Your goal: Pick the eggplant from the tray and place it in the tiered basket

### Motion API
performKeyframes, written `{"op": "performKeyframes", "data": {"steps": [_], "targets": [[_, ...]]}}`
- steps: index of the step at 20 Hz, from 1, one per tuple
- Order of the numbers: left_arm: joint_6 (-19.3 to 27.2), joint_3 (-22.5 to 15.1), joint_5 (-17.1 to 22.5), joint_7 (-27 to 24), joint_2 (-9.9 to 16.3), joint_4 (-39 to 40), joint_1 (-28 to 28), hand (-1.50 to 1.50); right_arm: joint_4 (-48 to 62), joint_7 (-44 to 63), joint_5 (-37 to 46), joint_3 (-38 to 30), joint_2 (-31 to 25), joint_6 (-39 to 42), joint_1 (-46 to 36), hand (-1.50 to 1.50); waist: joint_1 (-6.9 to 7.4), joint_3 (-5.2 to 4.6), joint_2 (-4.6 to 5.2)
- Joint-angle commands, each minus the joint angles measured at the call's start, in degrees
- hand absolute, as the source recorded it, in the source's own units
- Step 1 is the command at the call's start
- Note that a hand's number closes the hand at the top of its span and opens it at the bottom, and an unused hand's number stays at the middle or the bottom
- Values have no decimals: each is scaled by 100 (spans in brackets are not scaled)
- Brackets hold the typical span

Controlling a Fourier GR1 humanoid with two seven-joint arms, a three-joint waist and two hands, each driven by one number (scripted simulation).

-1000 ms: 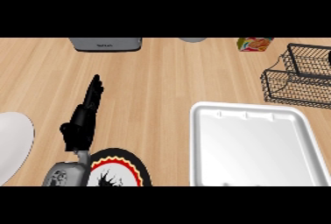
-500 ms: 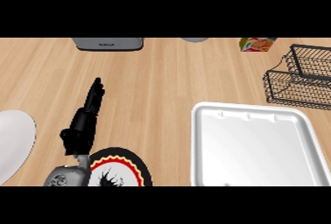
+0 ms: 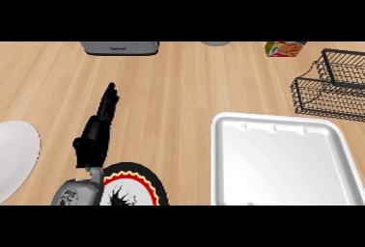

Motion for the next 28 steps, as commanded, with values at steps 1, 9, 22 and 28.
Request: {"op": "performKeyframes", "data": {"steps": [1,9,22,28], "targets": [[-87,-8,89,-231,32,-146,347,0,1211,-573,288,49,-585,-653,-373,150,59,1,12],[-35,166,72,31,19,52,-146,0,2488,-1539,659,324,-739,-1773,-37,150,4,2,6],[-111,58,4,22,77,-195,71,0,3585,-1354,-698,-1289,-265,-2717,-580,-150,12,5,1],[-145,135,69,13,126,-250,215,0,3193,-1114,-1086,-2100,-686,-3178,-290,-150,-90,2,-33]]}}
